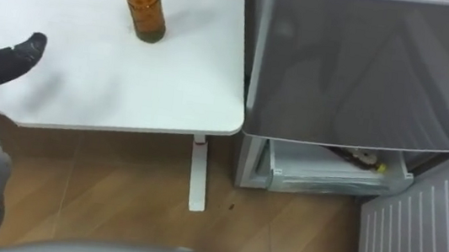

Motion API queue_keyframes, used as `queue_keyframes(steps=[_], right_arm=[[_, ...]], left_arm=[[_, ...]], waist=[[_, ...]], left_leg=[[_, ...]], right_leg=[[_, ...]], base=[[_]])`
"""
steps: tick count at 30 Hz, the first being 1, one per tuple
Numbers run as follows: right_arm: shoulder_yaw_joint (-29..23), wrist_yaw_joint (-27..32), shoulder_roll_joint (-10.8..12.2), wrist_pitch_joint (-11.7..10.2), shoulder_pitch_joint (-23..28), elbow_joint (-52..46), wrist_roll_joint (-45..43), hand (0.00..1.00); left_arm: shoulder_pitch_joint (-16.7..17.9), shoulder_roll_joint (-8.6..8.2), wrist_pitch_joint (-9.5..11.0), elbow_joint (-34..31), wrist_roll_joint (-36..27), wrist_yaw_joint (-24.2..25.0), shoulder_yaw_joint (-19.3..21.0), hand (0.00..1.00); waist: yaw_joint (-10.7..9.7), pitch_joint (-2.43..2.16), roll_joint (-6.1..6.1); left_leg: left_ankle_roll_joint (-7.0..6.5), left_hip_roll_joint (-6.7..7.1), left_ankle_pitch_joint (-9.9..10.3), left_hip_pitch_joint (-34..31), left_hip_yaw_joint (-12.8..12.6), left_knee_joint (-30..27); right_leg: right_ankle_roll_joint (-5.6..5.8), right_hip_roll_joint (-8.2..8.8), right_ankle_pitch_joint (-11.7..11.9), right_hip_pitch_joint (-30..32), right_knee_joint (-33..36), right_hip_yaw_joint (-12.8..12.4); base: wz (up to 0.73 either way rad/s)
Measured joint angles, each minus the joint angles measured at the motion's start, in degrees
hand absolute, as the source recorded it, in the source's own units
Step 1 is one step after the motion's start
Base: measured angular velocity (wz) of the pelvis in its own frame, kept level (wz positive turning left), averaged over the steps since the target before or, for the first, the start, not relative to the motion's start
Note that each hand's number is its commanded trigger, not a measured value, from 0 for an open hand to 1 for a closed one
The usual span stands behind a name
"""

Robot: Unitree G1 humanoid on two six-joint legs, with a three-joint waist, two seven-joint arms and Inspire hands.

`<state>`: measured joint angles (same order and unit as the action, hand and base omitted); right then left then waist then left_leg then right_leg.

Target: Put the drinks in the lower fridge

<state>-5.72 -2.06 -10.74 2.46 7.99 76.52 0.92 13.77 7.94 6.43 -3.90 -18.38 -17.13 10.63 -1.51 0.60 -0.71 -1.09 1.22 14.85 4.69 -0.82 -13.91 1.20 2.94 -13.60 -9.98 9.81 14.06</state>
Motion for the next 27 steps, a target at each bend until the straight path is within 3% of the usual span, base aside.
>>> queue_keyframes(steps=[6,10,14,27], right_arm=[[0.0,0.0,0.0,0.1,0.1,0.1,-1.8,0.00],[0.0,0.2,0.0,0.3,0.2,1.3,-2.0,0.00],[0.0,0.1,0.0,1.9,0.9,1.3,-3.7,0.00],[0.0,-0.7,0.1,4.9,0.4,-0.2,-6.2,0.00]], left_arm=[[-2.4,0.00,-0.2,0.0,-0.2,4.9,-1.7,0.00],[-2.4,0.00,-1.9,0.1,-0.2,7.1,-1.9,0.00],[-2.5,0.00,-3.7,0.1,-0.2,9.0,-1.9,0.00],[-3.5,0.01,-7.9,0.1,-0.6,10.6,-1.8,0.00]], waist=[[-1.0,0.36,-0.25],[-1.8,0.19,0.02],[-2.0,0.03,0.26],[-3.0,-0.22,0.13]], left_leg=[[0.00,-0.09,0.0,0.1,-1.1,0.2],[0.00,-0.38,0.0,0.5,-2.3,0.3],[0.00,-0.47,0.0,0.7,-2.5,0.3],[-0.03,-0.52,0.0,1.1,-2.4,0.3]], right_leg=[[0.00,-0.01,0.0,0.0,0.0,-1.3],[-0.01,-0.12,0.0,0.0,0.0,-1.8],[-0.03,-0.16,0.0,0.0,0.1,-1.9],[-0.08,-0.20,0.0,0.1,1.1,-2.7]], base=[[-0.07],[-0.06],[-0.01],[-0.01]])
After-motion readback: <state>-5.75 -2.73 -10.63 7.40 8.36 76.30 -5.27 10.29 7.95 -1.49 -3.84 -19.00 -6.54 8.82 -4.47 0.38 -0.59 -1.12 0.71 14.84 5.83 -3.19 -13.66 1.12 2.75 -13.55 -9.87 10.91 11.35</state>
